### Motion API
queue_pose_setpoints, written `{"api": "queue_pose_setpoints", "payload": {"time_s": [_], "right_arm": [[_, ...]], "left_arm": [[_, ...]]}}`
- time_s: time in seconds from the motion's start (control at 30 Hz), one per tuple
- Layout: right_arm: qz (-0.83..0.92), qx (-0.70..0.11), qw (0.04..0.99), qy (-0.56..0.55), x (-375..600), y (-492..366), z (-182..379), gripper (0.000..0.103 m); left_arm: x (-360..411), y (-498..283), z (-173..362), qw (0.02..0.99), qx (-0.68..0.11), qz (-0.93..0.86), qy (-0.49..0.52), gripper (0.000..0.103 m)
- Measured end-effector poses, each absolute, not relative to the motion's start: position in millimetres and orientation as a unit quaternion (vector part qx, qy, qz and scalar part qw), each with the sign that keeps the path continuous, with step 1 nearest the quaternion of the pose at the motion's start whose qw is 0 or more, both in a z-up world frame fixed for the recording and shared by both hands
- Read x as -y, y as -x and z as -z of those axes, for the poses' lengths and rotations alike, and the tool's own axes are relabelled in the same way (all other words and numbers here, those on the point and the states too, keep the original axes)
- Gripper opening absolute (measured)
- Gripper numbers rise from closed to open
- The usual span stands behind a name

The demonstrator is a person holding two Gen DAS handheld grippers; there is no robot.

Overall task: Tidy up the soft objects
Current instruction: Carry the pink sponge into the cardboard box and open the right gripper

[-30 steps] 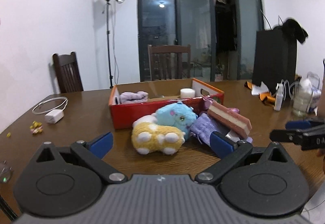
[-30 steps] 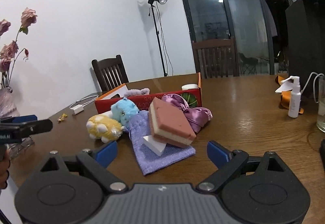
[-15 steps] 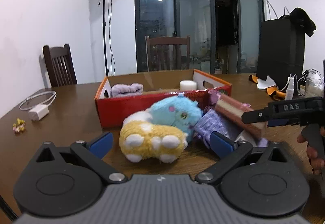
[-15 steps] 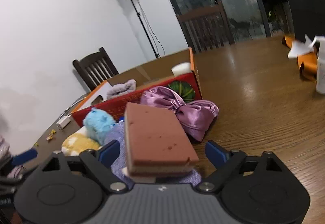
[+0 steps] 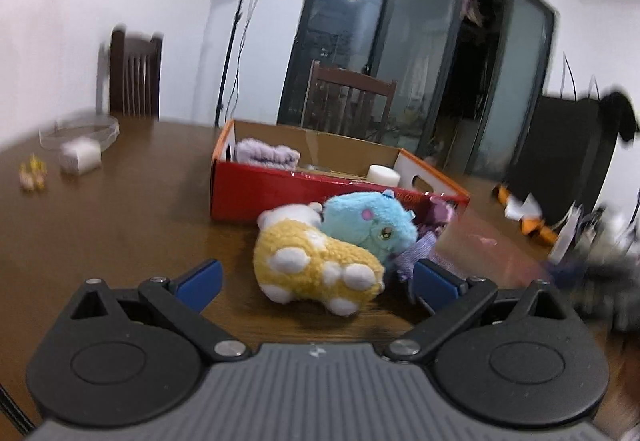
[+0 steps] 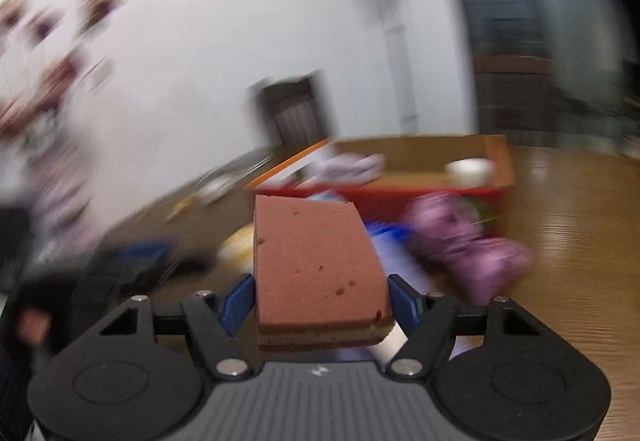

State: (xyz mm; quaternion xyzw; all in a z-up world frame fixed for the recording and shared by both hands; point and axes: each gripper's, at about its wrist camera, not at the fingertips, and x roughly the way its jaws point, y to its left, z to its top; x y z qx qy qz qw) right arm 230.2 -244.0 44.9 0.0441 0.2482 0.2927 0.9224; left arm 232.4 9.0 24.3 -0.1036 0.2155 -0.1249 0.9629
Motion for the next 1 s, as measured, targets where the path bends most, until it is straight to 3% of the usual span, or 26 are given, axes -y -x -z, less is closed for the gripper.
{"api": "queue_pose_setpoints", "payload": {"time_s": [0.37, 0.47, 0.7, 0.8, 1.0], "right_arm": [[-0.337, -0.312, 0.888, 0.01, 198.2, -217.0, -12.9, 0.072], [-0.353, -0.314, 0.881, 0.03, 191.5, -214.4, -12.9, 0.071], [-0.33, -0.306, 0.892, 0.05, 197.9, -203.8, -21.4, 0.071], [-0.299, -0.308, 0.901, 0.054, 207.3, -199.0, -21.7, 0.071], [-0.244, -0.312, 0.918, -0.027, 242.2, -197.9, -25.8, 0.07]], "left_arm": [[-38.8, -222.9, -16.9, 0.95, -0.24, 0.12, 0.157, 0.1], [-29.3, -223.5, -10.6, 0.945, -0.257, 0.14, 0.146, 0.09], [-13.0, -228.3, 0.5, 0.922, -0.304, 0.195, 0.142, 0.042], [-11.2, -220.2, 0.0, 0.917, -0.31, 0.205, 0.149, 0.035], [-3.8, -199.3, -7.0, 0.91, -0.308, 0.24, 0.14, 0.037]]}}
